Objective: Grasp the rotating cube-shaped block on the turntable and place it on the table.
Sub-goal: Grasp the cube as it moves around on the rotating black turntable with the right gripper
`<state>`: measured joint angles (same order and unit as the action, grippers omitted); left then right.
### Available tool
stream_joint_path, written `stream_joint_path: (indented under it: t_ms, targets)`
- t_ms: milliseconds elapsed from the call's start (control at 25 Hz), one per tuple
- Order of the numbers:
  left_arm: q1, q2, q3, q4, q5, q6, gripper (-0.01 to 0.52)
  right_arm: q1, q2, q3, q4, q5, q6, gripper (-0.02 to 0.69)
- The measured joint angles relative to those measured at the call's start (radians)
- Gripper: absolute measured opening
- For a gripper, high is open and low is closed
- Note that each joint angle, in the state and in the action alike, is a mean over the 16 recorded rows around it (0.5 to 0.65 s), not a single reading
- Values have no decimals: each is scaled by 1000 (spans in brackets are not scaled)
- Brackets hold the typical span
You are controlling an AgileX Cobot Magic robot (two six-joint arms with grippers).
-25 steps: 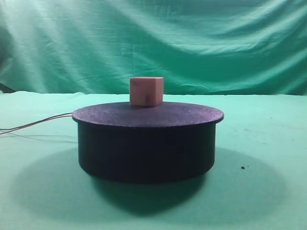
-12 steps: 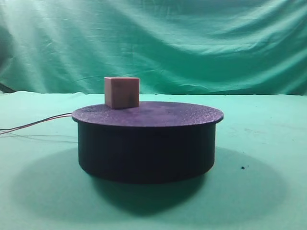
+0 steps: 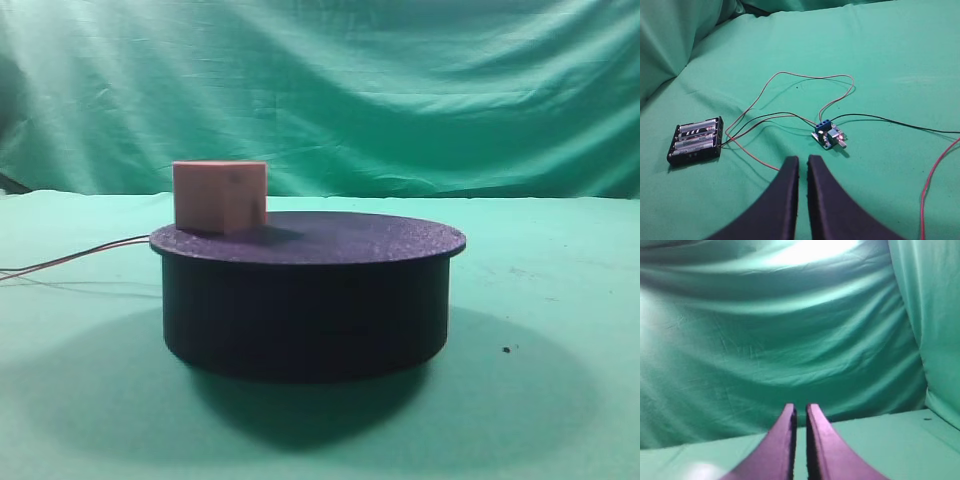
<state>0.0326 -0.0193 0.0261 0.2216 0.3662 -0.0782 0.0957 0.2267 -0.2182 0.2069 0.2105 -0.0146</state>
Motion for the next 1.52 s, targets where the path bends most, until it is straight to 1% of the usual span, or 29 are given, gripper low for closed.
stream_joint_path:
  t_ms: [280, 480, 600, 800, 920, 1040, 1200, 1400, 1520]
  targets:
    - [0, 0, 0, 0, 0, 0, 0, 18, 248, -143, 26, 259, -34, 43]
    - [0, 0, 0, 0, 0, 0, 0, 76, 431, -173, 44, 332, -63, 28]
    - [0, 0, 0, 0, 0, 0, 0, 142, 544, -201, 51, 357, -75, 19]
    - [0, 0, 0, 0, 0, 0, 0, 299, 754, -293, 52, 401, -72, 3]
    - [0, 0, 0, 0, 0, 0, 0, 397, 878, -375, 49, 432, -58, 23]
    - [0, 0, 0, 0, 0, 0, 0, 488, 985, -468, 46, 467, -43, 92]
    - [0, 0, 0, 0, 0, 0, 0, 578, 1099, -584, 41, 516, -26, 244]
    - [0, 0, 0, 0, 0, 0, 0, 628, 1213, -688, 34, 574, -28, 441]
    - [0, 0, 0, 0, 0, 0, 0, 640, 1269, -727, 28, 592, -44, 525]
